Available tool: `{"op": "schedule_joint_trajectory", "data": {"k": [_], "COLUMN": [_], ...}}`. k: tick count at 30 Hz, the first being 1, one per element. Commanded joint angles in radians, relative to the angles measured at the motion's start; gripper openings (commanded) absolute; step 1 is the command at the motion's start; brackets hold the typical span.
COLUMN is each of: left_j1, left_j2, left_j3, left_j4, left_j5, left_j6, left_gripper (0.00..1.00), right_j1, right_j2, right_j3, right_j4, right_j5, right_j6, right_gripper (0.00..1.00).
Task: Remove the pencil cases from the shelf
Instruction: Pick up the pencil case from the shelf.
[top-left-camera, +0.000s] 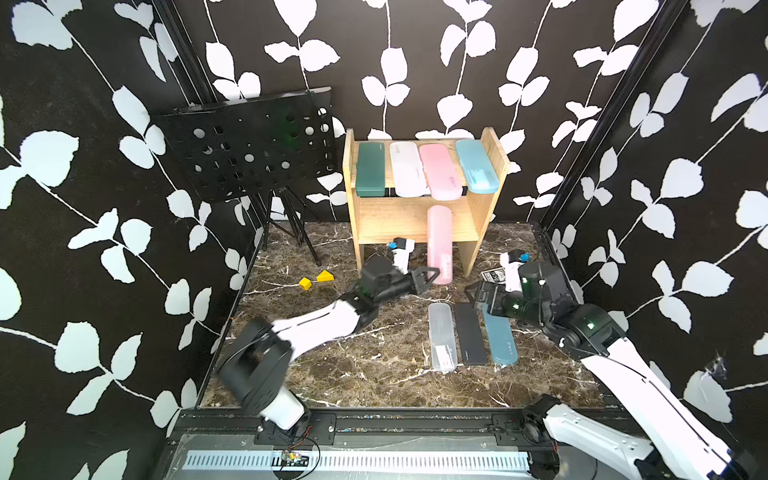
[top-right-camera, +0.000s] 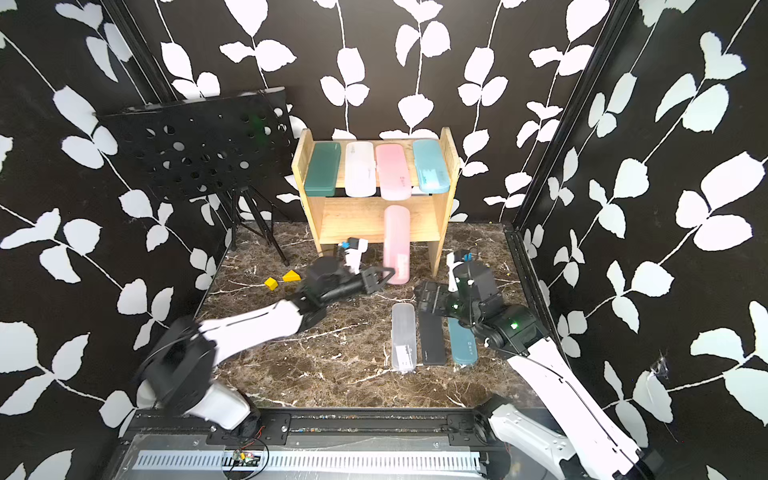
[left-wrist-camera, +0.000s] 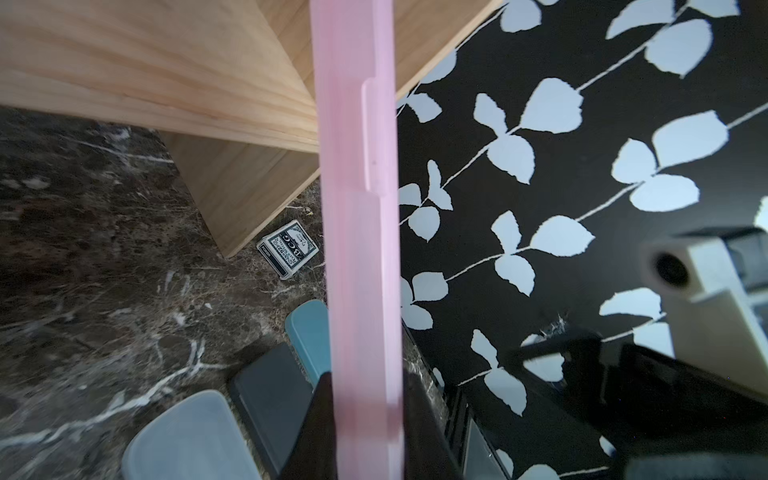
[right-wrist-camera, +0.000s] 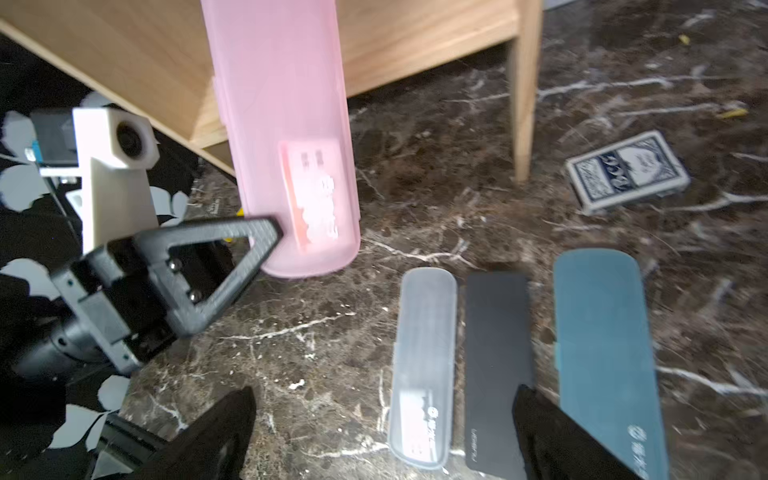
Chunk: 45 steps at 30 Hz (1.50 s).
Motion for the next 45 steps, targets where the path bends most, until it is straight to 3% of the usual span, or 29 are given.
{"op": "schedule_joint_trajectory", "data": {"k": [1, 7, 12, 20, 28, 35, 40, 42, 44, 45], "left_j1": [-0.005, -0.022, -0.024, -0.024, -0.024, -0.025, -0.025, -0.024, -0.024, -0.024], "left_j2": [-0.161, -0.396, -0.505, -0.6, -0.664, -0.693, -0.713, -0.72, -0.724, -0.728], "left_j3": [-0.106, -0.275, -0.305, -0.364, -0.371, -0.356, -0.356, -0.362, -0.363, -0.364], "left_j4": [-0.024, -0.08, -0.162, -0.151, -0.202, -0.251, -0.272, -0.274, -0.284, -0.29], "left_j5": [-0.023, -0.066, -0.087, -0.115, -0.109, -0.088, -0.09, -0.093, -0.099, -0.105], "left_j6": [0.113, 0.109, 0.122, 0.093, 0.098, 0.1, 0.103, 0.105, 0.104, 0.107], "left_gripper": [0.0, 0.0, 0.0, 0.0, 0.0, 0.0, 0.0, 0.0, 0.01, 0.18], "right_j1": [0.074, 0.187, 0.276, 0.345, 0.35, 0.349, 0.349, 0.349, 0.35, 0.35], "right_j2": [0.027, 0.149, 0.28, 0.427, 0.47, 0.499, 0.503, 0.497, 0.49, 0.488], "right_j3": [-0.022, 0.058, 0.15, 0.275, 0.284, 0.305, 0.306, 0.306, 0.305, 0.31], "right_j4": [0.216, 0.356, 0.385, 0.336, 0.347, 0.379, 0.378, 0.373, 0.364, 0.35], "right_j5": [0.028, 0.032, 0.08, 0.184, 0.167, 0.078, 0.078, 0.094, 0.106, 0.113], "right_j6": [0.032, 0.032, -0.001, -0.02, -0.017, -0.012, -0.006, -0.002, -0.001, -0.001], "right_gripper": [0.99, 0.99, 0.99, 0.99, 0.99, 0.99, 0.9, 0.76, 0.69, 0.69]}}
